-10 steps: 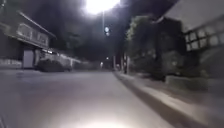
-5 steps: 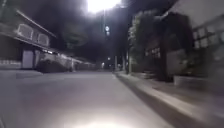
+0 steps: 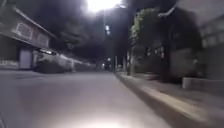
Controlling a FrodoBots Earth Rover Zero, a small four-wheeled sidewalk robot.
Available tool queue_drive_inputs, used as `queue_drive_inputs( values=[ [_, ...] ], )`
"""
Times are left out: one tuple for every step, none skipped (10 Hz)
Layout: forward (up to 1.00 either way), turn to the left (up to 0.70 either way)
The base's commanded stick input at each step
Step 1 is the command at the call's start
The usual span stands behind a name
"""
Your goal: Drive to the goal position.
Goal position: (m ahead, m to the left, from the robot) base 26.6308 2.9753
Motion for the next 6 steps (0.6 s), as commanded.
queue_drive_inputs(
  values=[
    [0.7, 0.0],
    [0.7, -0.16],
    [0.7, -0.32],
    [0.7, -0.35],
    [0.7, -0.09],
    [0.7, 0.0]
  ],
)
